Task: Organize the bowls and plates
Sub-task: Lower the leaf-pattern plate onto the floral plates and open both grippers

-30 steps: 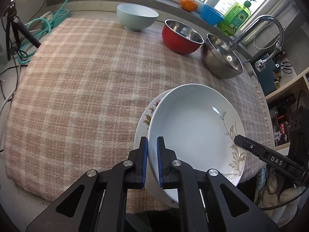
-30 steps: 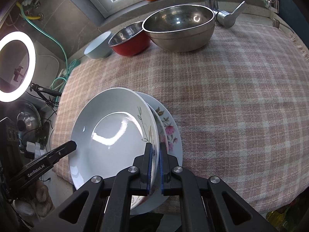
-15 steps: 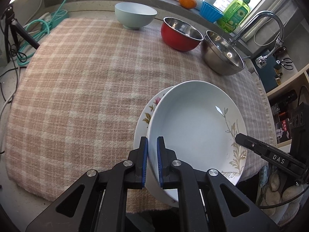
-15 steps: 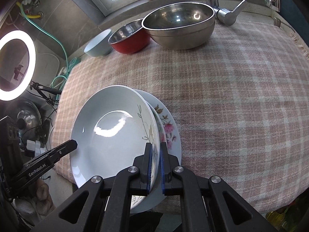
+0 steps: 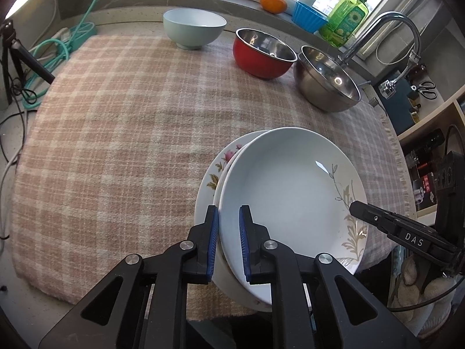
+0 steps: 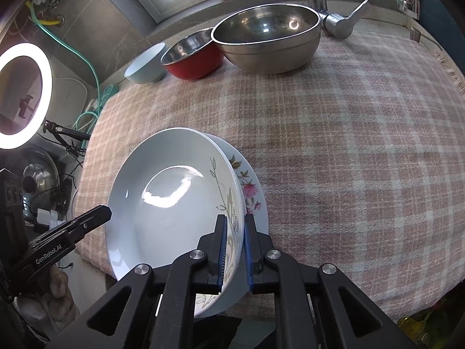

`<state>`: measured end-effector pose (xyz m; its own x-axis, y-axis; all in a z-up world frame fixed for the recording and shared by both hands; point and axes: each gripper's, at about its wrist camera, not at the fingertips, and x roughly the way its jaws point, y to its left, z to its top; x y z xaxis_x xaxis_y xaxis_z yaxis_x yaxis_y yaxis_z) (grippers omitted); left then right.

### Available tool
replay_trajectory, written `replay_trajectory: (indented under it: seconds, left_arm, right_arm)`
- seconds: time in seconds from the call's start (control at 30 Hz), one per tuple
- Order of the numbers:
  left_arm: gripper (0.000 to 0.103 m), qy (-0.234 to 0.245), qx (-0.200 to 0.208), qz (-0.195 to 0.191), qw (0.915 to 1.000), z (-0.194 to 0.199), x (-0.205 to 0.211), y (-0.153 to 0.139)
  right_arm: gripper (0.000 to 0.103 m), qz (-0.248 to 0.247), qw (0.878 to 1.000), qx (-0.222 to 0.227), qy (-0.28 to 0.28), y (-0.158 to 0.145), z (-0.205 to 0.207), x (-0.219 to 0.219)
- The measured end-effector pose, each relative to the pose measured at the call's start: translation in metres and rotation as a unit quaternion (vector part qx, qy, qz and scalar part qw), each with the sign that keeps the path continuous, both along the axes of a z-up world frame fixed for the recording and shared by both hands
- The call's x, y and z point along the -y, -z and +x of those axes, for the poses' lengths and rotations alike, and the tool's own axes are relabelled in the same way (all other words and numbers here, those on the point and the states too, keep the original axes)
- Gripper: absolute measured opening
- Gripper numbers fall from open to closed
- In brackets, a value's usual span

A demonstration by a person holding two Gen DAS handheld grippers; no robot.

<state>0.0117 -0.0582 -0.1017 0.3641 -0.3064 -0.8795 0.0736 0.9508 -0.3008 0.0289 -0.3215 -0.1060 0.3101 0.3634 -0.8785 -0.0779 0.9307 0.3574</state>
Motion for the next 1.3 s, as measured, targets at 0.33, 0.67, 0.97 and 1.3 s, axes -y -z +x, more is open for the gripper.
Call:
replay_trajectory:
  seconds: [0.33, 0.67, 0.97, 1.3]
  left_arm:
    - [0.012, -0.017, 0.017, -0.004, 0.9997, -0.001, -0.013, -0.014]
    - [0.012, -0.044, 0.03, -0.001, 0.9986, -0.002, -0.036, -0.024]
    - [0.012, -0.043, 0.032, -0.001, 0.9986, -0.006, -0.035, -0.026]
    - [0.012, -0.036, 0.033, -0.004, 0.9988, -0.004, -0.021, -0.029]
  right_arm:
    - [0.011, -0.012, 1.0, 0.018, 0.011, -0.008, -0.006, 0.0]
    - [0.01, -0.01, 1.0, 0.016, 0.009, -0.01, -0.01, 0.002]
    - [0.009, 0.002, 1.0, 0.014, 0.016, -0.009, -0.013, 0.004]
    - [0.022, 0.031, 0.998, 0.039, 0.039, -0.021, -0.015, 0.023]
